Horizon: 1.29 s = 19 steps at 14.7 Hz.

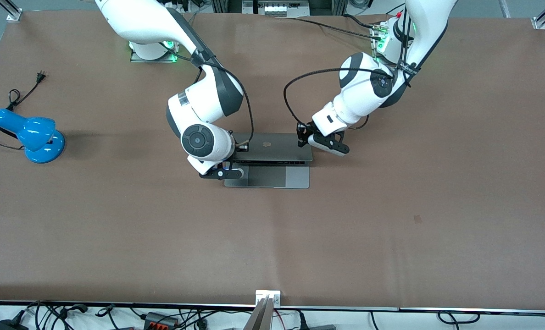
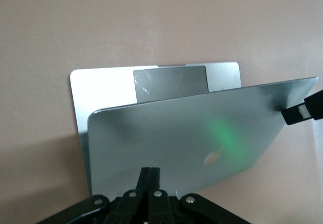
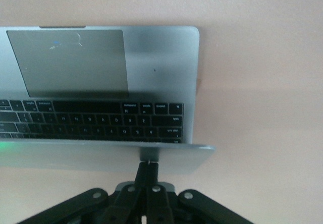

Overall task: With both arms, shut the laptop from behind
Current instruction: 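Press the screen down onto the keyboard with both grippers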

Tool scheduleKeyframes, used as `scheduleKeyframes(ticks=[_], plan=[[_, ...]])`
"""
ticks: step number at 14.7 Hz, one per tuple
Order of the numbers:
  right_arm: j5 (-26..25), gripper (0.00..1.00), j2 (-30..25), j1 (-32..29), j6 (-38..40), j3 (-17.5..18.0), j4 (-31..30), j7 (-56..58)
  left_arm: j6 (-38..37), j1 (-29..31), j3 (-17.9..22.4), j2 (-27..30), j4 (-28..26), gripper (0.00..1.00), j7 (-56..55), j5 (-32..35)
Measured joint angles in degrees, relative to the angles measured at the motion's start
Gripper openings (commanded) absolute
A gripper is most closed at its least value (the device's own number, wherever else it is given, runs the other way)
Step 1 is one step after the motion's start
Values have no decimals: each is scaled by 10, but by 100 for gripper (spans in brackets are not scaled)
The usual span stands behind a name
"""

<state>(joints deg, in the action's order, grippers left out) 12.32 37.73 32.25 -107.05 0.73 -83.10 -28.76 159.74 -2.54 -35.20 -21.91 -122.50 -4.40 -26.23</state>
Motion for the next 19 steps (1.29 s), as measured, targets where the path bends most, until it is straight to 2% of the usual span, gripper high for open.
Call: scheduleKeyframes(ticks=[3, 9, 19], plan=[[-1, 0, 20, 0, -7, -4, 19, 3, 12, 0, 13, -33, 29, 1, 6, 5], [-1, 0, 54, -2, -68, -9, 38, 8, 66, -1, 26, -126, 80, 1, 11, 37], [-1, 0, 106, 1, -149, -9, 43, 10, 73, -6, 29, -216, 130, 1, 20, 65]])
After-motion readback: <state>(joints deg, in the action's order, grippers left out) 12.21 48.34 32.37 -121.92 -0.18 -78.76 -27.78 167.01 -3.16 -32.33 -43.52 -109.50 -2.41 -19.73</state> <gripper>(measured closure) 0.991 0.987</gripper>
